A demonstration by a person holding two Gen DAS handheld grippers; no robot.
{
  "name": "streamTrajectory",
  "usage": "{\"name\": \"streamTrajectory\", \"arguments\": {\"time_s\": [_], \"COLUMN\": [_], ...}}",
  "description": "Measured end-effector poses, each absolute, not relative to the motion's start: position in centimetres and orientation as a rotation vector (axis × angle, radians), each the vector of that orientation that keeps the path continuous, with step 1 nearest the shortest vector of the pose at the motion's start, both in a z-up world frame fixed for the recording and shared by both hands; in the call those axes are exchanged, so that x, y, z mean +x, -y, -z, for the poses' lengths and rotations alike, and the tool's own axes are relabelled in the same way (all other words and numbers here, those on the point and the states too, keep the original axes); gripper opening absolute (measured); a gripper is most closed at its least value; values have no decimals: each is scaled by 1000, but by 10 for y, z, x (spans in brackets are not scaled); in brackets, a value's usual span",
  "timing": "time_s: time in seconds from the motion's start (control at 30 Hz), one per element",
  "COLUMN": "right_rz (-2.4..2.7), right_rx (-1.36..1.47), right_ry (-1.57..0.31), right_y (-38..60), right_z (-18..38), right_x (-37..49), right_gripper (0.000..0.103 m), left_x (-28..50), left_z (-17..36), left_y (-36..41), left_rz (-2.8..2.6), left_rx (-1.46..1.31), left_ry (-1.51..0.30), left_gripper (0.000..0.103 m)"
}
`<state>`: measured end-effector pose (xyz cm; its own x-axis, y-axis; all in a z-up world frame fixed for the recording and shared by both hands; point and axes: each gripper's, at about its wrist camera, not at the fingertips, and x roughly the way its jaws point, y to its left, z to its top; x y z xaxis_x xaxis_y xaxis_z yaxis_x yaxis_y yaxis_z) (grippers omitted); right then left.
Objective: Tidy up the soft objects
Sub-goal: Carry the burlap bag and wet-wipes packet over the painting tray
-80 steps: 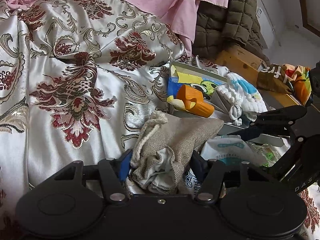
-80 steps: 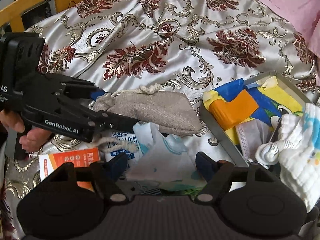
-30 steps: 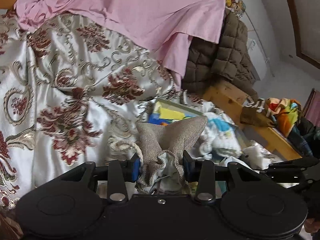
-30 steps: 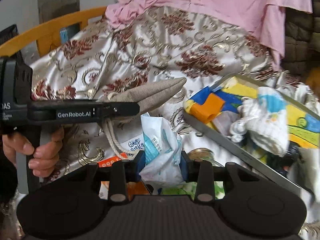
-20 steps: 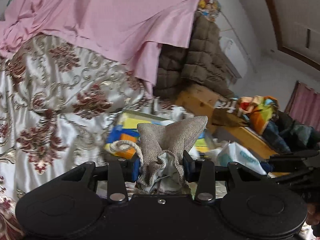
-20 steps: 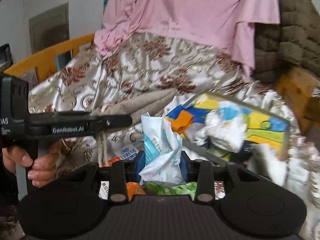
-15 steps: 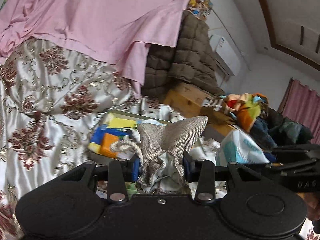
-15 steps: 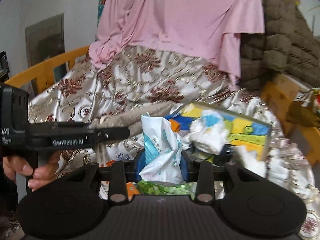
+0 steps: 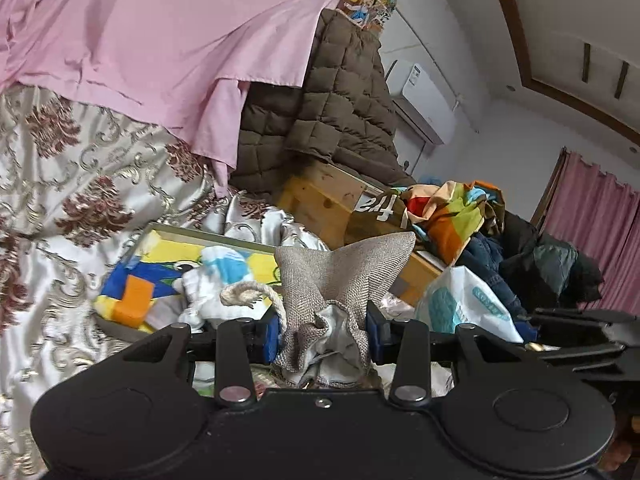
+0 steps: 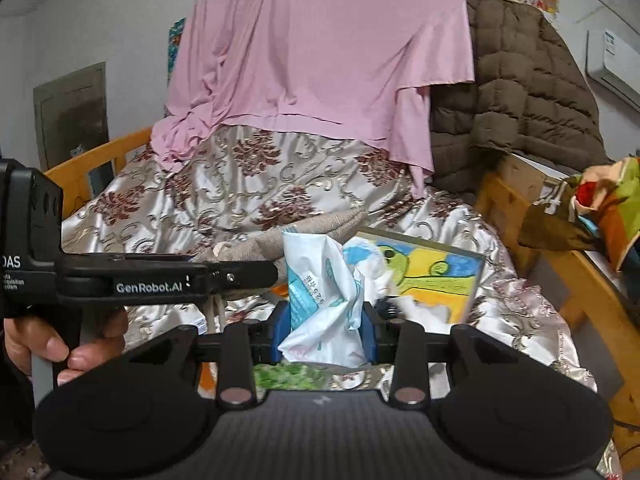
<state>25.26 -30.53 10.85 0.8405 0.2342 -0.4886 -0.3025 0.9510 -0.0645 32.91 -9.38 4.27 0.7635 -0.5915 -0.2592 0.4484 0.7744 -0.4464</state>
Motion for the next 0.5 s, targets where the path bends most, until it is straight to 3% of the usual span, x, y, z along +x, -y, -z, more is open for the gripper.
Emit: {"name": "streamTrajectory", "arguments": {"time_s": [0.5], "right_rz": [-136], "right_rx": [-2], "right_ry": [-544], "right_y": [377], "right_z": [-55], "right_x": [433], "right_gripper": [40], "left_x": [501], "left_z": [-26], "left_y": [153], "left_rz": [541], "left_rx": [-402], "left_ry": [-480], "left_gripper": [43]}}
